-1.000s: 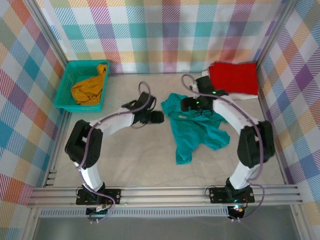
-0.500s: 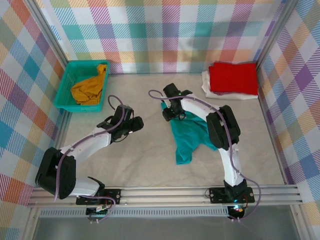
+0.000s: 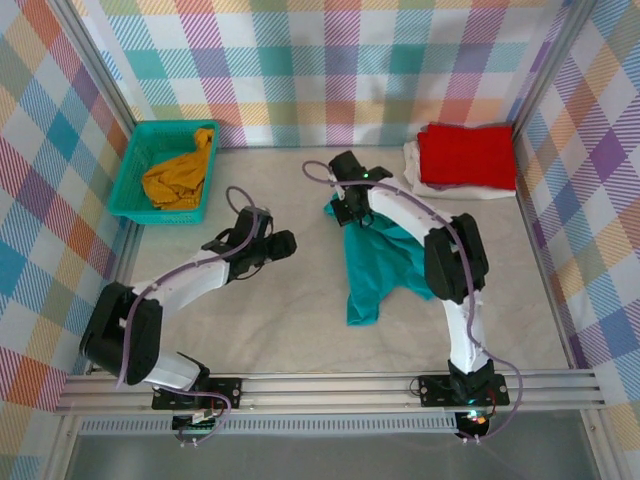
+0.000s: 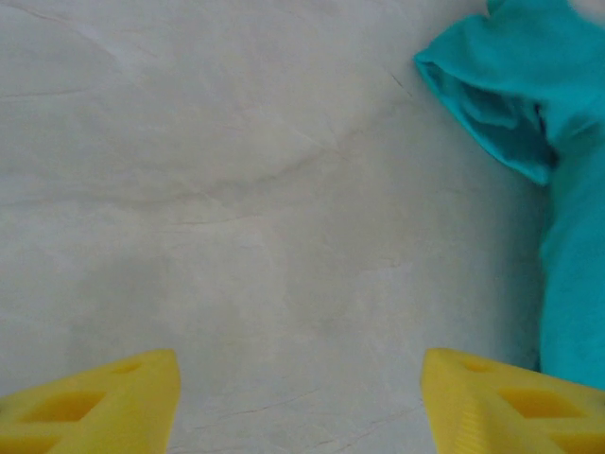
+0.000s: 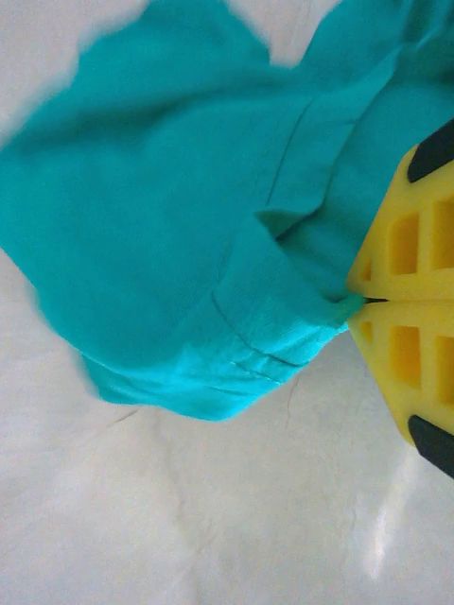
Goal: Fold and stack the t-shirts
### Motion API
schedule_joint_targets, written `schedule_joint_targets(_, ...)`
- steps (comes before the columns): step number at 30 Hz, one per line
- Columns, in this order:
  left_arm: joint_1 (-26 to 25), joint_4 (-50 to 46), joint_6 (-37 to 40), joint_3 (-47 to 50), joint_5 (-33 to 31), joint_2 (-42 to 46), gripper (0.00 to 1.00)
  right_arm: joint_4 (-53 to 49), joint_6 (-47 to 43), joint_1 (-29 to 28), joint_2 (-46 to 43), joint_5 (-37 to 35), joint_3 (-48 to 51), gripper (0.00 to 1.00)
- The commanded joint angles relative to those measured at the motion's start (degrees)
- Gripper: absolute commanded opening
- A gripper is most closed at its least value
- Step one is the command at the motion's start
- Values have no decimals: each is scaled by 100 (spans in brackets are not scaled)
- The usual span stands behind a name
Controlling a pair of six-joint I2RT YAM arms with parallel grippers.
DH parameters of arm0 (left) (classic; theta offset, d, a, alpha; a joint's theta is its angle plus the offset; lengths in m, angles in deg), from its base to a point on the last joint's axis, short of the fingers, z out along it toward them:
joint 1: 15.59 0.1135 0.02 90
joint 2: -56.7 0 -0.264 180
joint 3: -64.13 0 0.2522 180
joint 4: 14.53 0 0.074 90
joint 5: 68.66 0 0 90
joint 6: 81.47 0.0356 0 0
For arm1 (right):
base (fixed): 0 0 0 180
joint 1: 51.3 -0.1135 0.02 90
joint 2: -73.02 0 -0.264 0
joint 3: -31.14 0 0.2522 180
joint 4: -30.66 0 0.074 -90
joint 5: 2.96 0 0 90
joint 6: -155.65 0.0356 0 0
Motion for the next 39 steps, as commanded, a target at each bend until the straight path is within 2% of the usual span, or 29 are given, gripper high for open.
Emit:
schedule_joint_targets(1, -527, 2, 800, -476, 441, -355, 70, -579, 380, 193, -630, -101, -665, 0)
schedule_joint_targets(6, -776, 738, 742, -403, 921, -1010, 71, -796, 454, 556, -1032, 185, -804, 0)
schedule_joint_targets(12, -792, 1293, 550, -624, 867, -1657, 70, -893, 457, 599, -1358, 370, -559, 0)
schedule_joint_targets(15, -792, 1366, 642, -866, 881, -1873, 69, -563, 586, 608, -1844, 773, -58, 0)
schedule_joint_targets(18, -792, 1622, 671, -890, 1016, -2148, 54, -468, 850, 613, -2147, 938, 271, 0)
schedule_joint_targets(19, -792, 1627, 684, -913, 1021, -2250, 44, -422, 908, 639, -2223, 937, 394, 0)
schedule_joint_targets(21, -792, 1601, 678, -893, 900, -2341, 16, -379, 1083, 761, -2310, 926, 563, 0)
schedule_joint_targets(23, -783, 1474, 703, -802, 630, -2234, 0, -383, 1188, 932, -2335, 946, 639, 0)
schedule_joint_targets(26, -736, 1005, 763, -707, 26, -1860, 0, -342, 1196, 1112, -2405, 908, 662, 3)
schedule_joint_targets(28, -668, 784, 776, -544, -350, -1462, 0, -307, 1184, 1197, -2458, 908, 645, 11)
schedule_joint_targets(29, -616, 758, 800, -440, -438, -1286, 0, -267, 1154, 1231, -2485, 930, 649, 10)
schedule_joint_targets(30, -546, 755, 833, -324, -469, -1073, 0, -205, 1124, 1265, -2518, 950, 661, 0)
schedule_joint_targets(35, -268, 509, 949, -74, -594, -532, 0, -89, 1095, 1495, -2407, 1331, 699, 0)
schedule_joint_targets(36, -228, 492, 969, -33, -593, -483, 0, -42, 1079, 1522, -2368, 1434, 729, 7)
schedule_joint_targets(37, -197, 470, 973, 8, -614, -433, 0, 26, 1064, 1553, -2326, 1577, 781, 9)
schedule_joint_targets(39, -144, 410, 955, 51, -689, -338, 0, 87, 1141, 1622, -2243, 1721, 844, 9)
